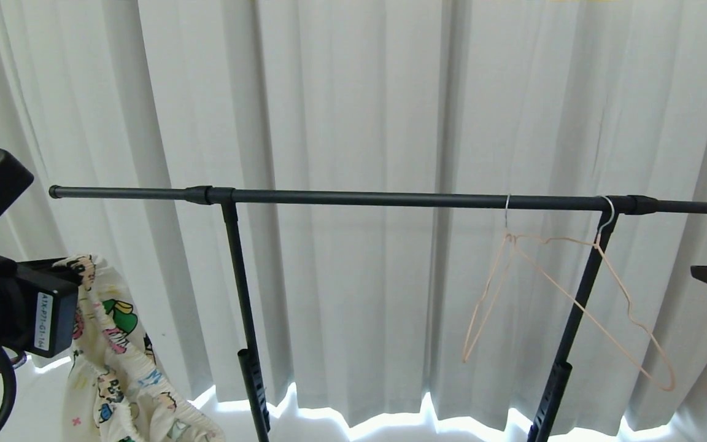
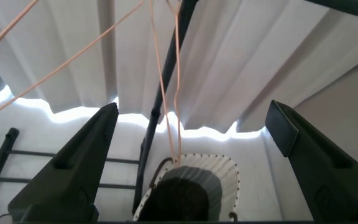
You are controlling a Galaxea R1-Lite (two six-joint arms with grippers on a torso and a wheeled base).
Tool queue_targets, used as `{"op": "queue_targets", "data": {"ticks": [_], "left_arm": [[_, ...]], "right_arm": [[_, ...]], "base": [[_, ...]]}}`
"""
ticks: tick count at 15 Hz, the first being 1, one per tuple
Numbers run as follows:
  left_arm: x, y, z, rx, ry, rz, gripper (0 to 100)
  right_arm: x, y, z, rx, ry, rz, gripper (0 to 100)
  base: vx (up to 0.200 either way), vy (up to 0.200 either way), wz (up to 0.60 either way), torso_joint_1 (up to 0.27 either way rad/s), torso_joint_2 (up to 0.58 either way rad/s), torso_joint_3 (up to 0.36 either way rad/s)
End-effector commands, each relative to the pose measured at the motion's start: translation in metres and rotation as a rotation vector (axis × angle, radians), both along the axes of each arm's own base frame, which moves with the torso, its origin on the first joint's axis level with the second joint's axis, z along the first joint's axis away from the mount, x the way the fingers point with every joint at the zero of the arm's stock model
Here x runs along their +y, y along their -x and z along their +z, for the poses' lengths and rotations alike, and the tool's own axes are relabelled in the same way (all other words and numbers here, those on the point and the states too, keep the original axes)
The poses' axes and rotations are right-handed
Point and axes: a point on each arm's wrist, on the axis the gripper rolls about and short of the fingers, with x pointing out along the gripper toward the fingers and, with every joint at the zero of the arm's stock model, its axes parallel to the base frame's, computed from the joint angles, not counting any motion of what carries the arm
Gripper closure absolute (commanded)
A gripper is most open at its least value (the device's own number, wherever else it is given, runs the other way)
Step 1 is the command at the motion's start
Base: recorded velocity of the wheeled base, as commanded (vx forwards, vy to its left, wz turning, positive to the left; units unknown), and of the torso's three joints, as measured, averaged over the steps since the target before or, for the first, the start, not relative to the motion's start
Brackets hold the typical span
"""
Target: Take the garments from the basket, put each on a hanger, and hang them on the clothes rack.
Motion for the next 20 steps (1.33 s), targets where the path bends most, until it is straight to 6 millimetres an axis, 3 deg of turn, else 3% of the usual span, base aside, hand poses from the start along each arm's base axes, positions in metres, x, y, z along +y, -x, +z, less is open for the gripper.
{"op": "queue_targets", "data": {"ticks": [1, 7, 12, 18, 20], "left_arm": [[-0.002, 0.0, 0.0, 0.003, -0.003, -0.014, 100], [-0.005, -0.003, -0.003, 0.018, -0.019, -0.03, 100], [-0.005, -0.003, -0.001, 0.005, -0.045, -0.042, 100], [-0.006, -0.008, 0.004, -0.081, -0.015, -0.032, 100], [-0.006, -0.008, 0.007, -0.103, -0.004, -0.031, 100]], "right_arm": [[-0.001, -0.005, -0.004, 0.023, 0.001, -0.009, 0], [-0.017, -0.03, -0.021, 0.125, -0.039, -0.028, 0], [-0.025, -0.072, -0.051, 0.241, -0.113, 0.023, 0], [-0.044, -0.138, -0.113, 0.325, -0.147, 0.002, 0], [-0.046, -0.149, -0.126, 0.331, -0.163, 0.023, 0]], "base": [[0.0, 0.0, 0.0, 0.0, 0.0, 0.0], [0.0, 0.0, 0.0, 0.0, 0.0, 0.0], [0.0, 0.0, 0.0, 0.0, 0.0, 0.0], [0.0, 0.0, 0.0, 0.0, 0.0, 0.0], [0.0, 0.0, 0.0, 0.0, 0.0, 0.0]]}}
